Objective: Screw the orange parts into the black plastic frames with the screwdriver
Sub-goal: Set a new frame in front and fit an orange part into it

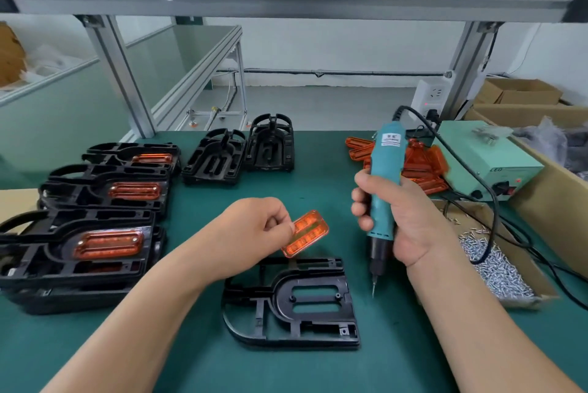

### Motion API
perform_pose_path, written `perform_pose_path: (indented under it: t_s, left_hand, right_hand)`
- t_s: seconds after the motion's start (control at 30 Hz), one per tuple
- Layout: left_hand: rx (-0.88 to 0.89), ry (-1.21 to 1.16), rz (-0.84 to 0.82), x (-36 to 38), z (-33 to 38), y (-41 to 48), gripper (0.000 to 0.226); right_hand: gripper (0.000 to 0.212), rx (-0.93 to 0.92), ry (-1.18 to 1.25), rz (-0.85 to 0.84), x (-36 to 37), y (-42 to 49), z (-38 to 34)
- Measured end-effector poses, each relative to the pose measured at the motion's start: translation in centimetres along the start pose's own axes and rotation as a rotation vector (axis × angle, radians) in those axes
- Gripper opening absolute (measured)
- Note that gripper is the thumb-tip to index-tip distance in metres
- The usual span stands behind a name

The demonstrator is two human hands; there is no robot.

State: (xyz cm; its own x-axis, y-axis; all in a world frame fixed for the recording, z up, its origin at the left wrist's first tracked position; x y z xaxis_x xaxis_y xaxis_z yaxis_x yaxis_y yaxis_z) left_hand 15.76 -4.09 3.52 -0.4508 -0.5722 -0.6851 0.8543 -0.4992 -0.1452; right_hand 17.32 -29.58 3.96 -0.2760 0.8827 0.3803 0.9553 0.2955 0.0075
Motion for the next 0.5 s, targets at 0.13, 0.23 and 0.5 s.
perform_pose_path:
  t_s: [0.13,0.23,0.5]
  left_hand:
    - [0.015,0.002,-0.029,-0.1,0.3,-0.3,0.011]
    - [0.049,-0.018,-0.006,-0.2,0.5,-0.5,0.012]
    - [0.125,-0.076,0.035,-0.3,0.9,-0.8,0.013]
  right_hand:
    - [0.027,0.004,-0.189,-0.089,1.2,-0.3,0.3]
    - [0.027,-0.011,-0.239,-0.116,1.5,-0.5,0.1]
    - [0.031,0.046,-0.387,-0.248,2.4,-1.1,0.3]
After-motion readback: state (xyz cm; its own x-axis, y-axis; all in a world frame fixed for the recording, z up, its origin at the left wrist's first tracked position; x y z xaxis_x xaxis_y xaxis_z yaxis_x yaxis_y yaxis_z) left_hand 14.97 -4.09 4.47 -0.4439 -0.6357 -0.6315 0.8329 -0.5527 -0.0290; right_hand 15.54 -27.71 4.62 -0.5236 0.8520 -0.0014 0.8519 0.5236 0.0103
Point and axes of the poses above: each hand's wrist, its own y-axis towards the middle knuckle, its own x-axis out of the palm, z = x × y, the point moved 1 cm from there along y, towards the middle knuckle, and after that the axes turned 15 degrees about -z, right-handed, at the moved point
